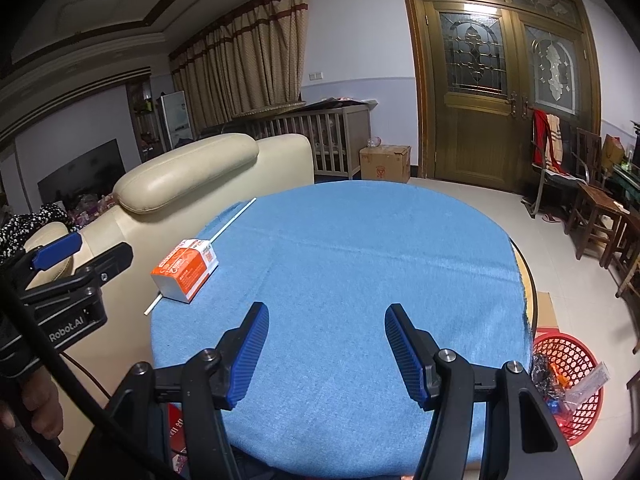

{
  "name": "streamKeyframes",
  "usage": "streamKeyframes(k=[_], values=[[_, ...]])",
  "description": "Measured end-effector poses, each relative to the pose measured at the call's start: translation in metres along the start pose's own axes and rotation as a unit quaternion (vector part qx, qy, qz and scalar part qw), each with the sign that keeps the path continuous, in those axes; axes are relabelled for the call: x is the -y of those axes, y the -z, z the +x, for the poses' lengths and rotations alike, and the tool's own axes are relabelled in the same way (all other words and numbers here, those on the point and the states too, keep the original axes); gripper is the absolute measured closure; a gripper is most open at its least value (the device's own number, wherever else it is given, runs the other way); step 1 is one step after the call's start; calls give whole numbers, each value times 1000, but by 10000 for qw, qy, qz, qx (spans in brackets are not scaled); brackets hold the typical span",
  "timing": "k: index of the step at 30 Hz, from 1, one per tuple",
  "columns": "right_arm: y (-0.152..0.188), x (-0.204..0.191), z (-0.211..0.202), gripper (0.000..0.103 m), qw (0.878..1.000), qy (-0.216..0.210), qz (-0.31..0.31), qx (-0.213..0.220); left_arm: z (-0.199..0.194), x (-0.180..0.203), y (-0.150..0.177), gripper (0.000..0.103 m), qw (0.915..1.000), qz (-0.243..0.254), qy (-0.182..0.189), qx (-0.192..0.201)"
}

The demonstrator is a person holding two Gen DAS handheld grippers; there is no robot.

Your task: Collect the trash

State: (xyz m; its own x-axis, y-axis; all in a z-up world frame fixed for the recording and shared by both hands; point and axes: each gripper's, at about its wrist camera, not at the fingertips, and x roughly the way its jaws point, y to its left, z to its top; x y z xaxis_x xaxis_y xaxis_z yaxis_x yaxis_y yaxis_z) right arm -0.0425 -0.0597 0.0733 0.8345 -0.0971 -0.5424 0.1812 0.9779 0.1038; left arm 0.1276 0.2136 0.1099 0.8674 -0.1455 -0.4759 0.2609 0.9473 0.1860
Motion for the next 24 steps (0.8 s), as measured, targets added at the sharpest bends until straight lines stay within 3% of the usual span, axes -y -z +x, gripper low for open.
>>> streamKeyframes(k=[24], values=[[2, 1, 6, 38, 10000, 38, 22, -59, 3, 2, 6, 25, 10000, 11, 22, -64]])
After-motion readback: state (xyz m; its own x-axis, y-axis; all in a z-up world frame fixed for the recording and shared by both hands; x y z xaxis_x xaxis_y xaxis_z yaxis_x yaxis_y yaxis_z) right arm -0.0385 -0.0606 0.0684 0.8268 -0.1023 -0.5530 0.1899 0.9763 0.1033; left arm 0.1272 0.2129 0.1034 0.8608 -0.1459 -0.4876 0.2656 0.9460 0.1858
